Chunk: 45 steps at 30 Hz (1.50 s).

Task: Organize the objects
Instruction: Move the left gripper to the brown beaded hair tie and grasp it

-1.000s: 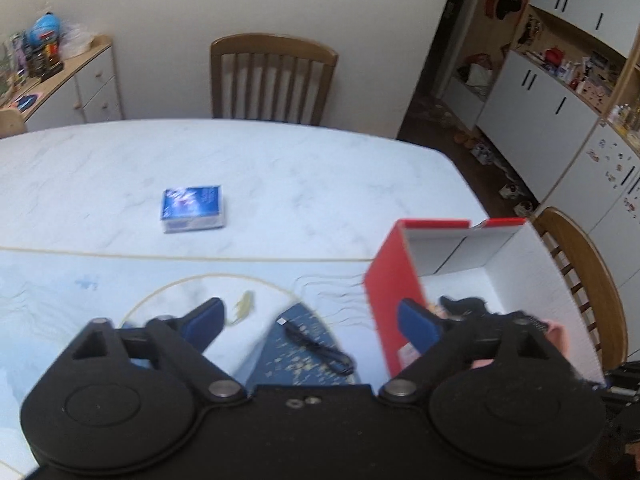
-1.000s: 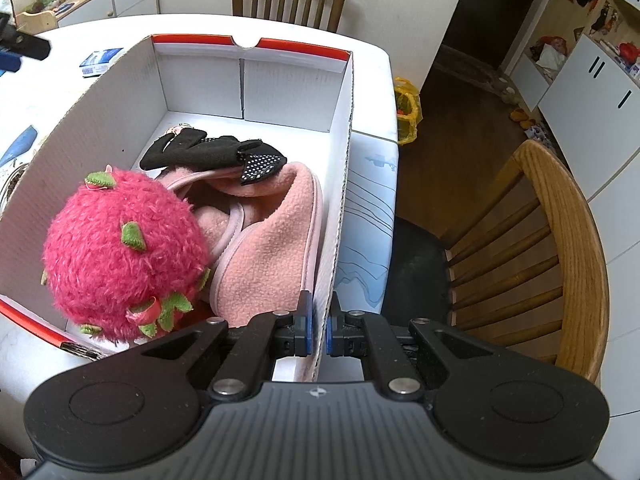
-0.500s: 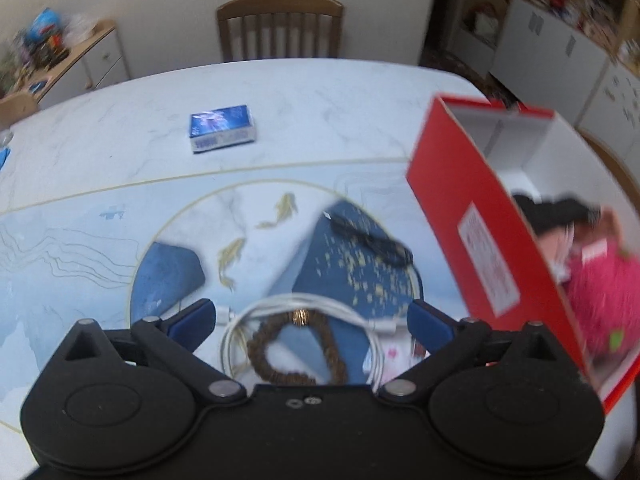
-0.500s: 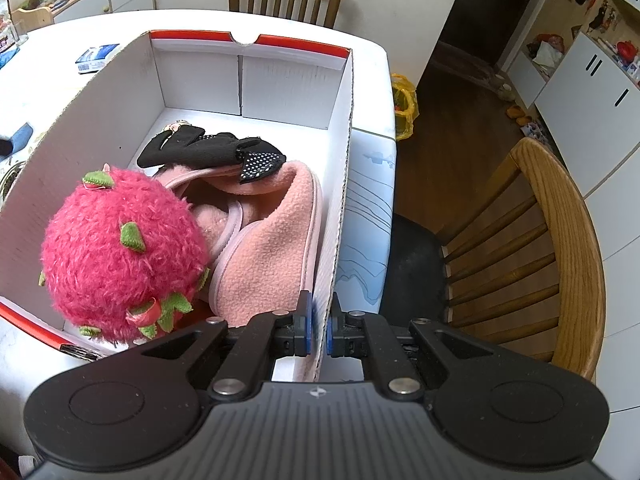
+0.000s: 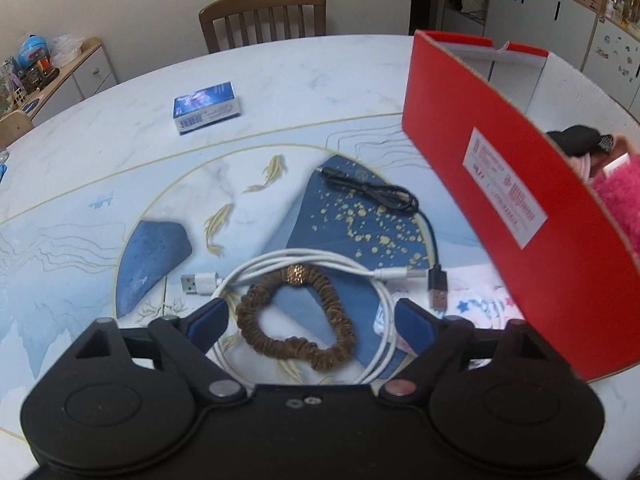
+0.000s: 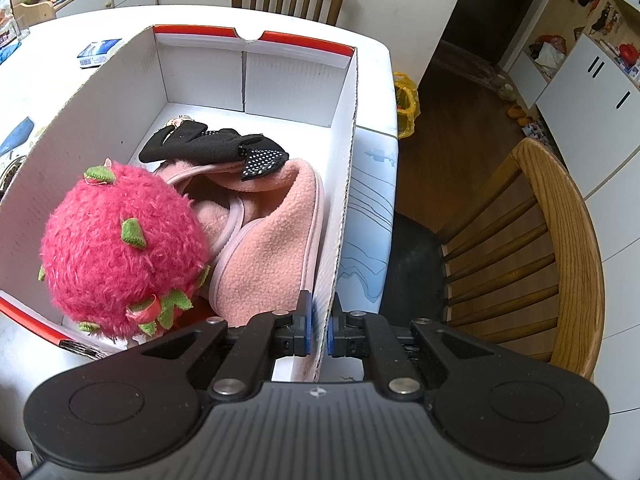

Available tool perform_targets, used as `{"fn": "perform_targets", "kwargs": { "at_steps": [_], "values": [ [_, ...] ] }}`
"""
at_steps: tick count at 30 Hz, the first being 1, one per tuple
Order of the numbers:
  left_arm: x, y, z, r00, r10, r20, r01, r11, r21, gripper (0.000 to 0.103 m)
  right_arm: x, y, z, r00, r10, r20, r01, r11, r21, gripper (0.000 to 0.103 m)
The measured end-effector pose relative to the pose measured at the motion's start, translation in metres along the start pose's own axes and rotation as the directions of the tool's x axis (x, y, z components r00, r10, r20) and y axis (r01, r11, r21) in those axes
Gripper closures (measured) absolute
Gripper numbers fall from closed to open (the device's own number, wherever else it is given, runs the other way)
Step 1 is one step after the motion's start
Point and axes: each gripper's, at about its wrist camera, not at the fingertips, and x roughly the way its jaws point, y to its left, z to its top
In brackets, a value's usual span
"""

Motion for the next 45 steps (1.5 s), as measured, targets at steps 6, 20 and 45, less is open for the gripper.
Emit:
{"fn": "perform_targets", "kwargs": {
  "at_steps": [6,20,45],
  "values": [
    [0.007,-0.002,-0.002,1.0,-0.01,-0.017,0.01,1.0,0.001,0.028,0.0,0.0,0.0,1.0,0.001,0.001,-0.001,1.0,0.0,0.095],
    [0.009,-0.004,-0.001,0.998,-0.06,-0.024,0.06,0.998,-0.015,0.052,0.0,0.003,-0.004,1.0,0.001,0.006,-0.001,1.0,0.005,0.095],
    [-0.033,0.012,0.02,0.989,-0.148,-0.014,0.144,0.979,-0.147,0.098,-0.002,0.004,-0.016,1.0,0.02,0.0,-0.02,0.997,0.081,0.096]
  ]
}}
